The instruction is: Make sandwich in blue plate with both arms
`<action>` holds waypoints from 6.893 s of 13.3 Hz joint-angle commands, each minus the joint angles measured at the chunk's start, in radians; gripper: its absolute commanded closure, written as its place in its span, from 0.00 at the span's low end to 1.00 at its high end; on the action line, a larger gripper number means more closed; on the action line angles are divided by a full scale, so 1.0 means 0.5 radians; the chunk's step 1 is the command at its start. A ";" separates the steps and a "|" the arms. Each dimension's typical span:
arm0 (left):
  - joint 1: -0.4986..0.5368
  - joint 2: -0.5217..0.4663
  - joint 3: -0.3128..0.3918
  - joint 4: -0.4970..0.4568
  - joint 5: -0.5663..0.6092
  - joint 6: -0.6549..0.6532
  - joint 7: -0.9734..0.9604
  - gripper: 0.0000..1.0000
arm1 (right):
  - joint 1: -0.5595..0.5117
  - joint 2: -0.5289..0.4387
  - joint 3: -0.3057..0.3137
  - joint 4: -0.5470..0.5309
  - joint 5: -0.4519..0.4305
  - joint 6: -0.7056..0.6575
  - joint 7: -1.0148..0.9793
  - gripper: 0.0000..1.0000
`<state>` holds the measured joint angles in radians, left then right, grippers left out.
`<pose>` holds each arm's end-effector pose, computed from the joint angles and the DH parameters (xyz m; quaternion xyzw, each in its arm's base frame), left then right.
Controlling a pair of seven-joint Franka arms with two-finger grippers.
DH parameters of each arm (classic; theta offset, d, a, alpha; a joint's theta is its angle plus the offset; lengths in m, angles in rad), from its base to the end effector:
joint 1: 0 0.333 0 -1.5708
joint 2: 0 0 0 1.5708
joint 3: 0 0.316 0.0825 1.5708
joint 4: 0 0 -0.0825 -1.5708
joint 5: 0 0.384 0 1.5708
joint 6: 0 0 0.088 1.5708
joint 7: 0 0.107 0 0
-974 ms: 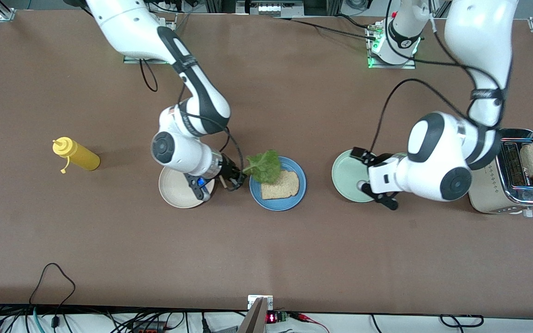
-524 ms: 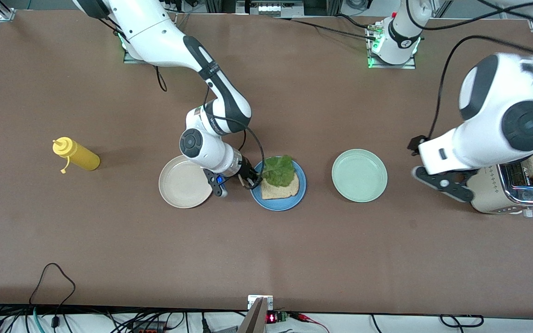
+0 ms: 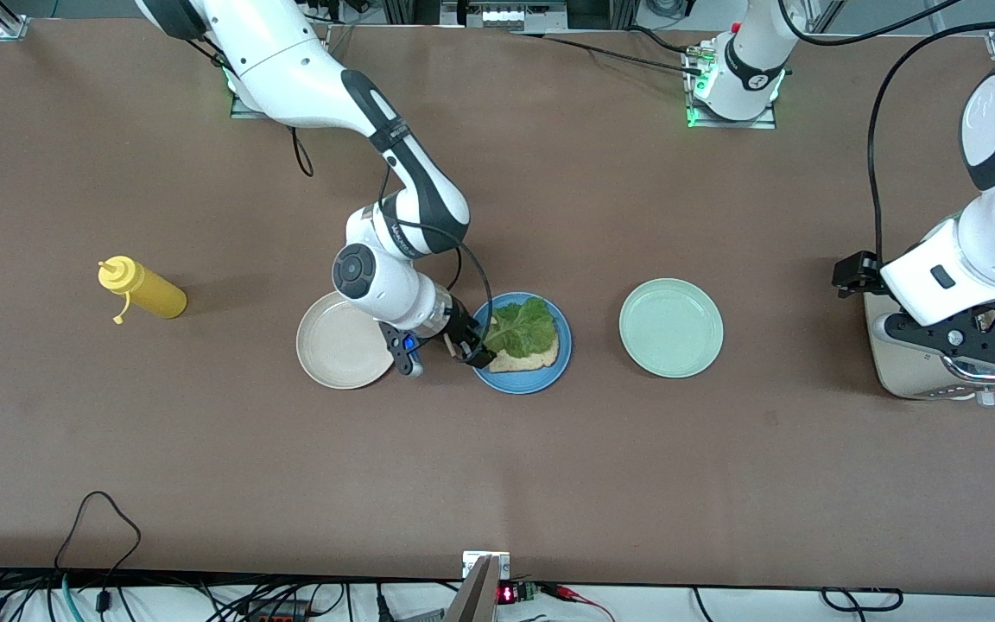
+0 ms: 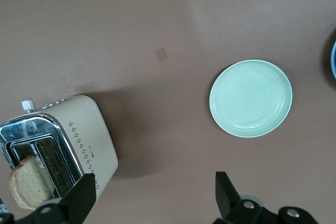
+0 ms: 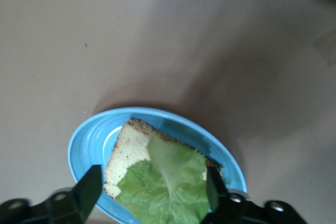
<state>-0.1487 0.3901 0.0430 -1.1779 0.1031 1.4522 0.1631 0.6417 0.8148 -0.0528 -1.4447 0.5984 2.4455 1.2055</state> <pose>0.6522 -0.0630 0.5620 -0.9878 0.1316 0.0592 0.0580 0.6121 0.4192 0.2212 -0.8518 0.4790 0.0928 0.1911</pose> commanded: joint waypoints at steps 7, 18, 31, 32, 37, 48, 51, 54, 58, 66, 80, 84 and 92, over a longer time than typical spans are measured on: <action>0.055 -0.789 -0.037 -1.172 -0.031 0.590 0.097 0.00 | -0.467 -0.487 -0.011 0.018 -0.420 -1.057 -0.692 0.00; 0.083 -0.777 -0.022 -1.120 -0.087 0.452 0.076 0.00 | -1.329 -1.325 0.004 -0.481 -0.936 -1.903 -2.559 0.00; 0.083 -0.777 -0.025 -1.117 -0.087 0.452 0.070 0.00 | -2.268 -1.324 0.011 -0.930 -0.566 -1.124 -5.526 0.00; 0.083 -0.777 -0.025 -1.117 -0.087 0.449 0.070 0.00 | -2.311 -1.277 0.011 -0.927 -0.440 -1.127 -5.719 0.00; 0.083 -0.777 -0.025 -1.117 -0.087 0.452 0.070 0.00 | -2.483 -0.928 0.011 -0.802 0.134 -1.353 -6.667 0.00; 0.083 -0.777 -0.028 -1.114 -0.087 0.449 0.070 0.00 | -2.685 -0.121 0.017 -0.449 0.481 -1.881 -7.681 0.00; 0.083 -0.774 -0.028 -1.114 -0.087 0.449 0.070 0.00 | -2.713 0.018 0.106 -0.347 0.494 -1.906 -7.694 0.00; 0.083 -0.774 -0.028 -1.114 -0.087 0.449 0.070 0.00 | -2.710 0.042 0.112 -0.347 0.530 -1.906 -7.691 0.00; 0.083 -0.777 -0.025 -1.117 -0.087 0.449 0.070 0.00 | -2.676 0.088 0.170 -0.359 0.543 -1.888 -7.685 0.00; 0.083 -0.774 -0.025 -1.114 -0.087 0.449 0.073 0.00 | -2.554 0.098 0.185 -0.372 0.527 -1.826 -7.682 0.81; 0.083 -0.774 -0.025 -1.117 -0.087 0.449 0.073 0.00 | -1.490 -0.804 0.179 -0.445 0.034 -1.143 -6.485 1.00; 0.083 -0.777 -0.025 -1.117 -0.087 0.449 0.076 0.00 | -1.052 -0.890 0.167 -0.436 -0.340 -0.983 -5.567 1.00; 0.083 -0.774 -0.025 -1.117 -0.087 0.446 0.076 0.00 | -0.321 -0.789 0.161 -0.418 -1.175 -0.734 -4.302 1.00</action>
<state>-0.1136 0.0163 0.0340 -1.7348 0.0750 1.6880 0.1855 0.4162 0.4089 0.0475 -1.6473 0.0821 2.0518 -1.0489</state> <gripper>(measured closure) 0.000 0.480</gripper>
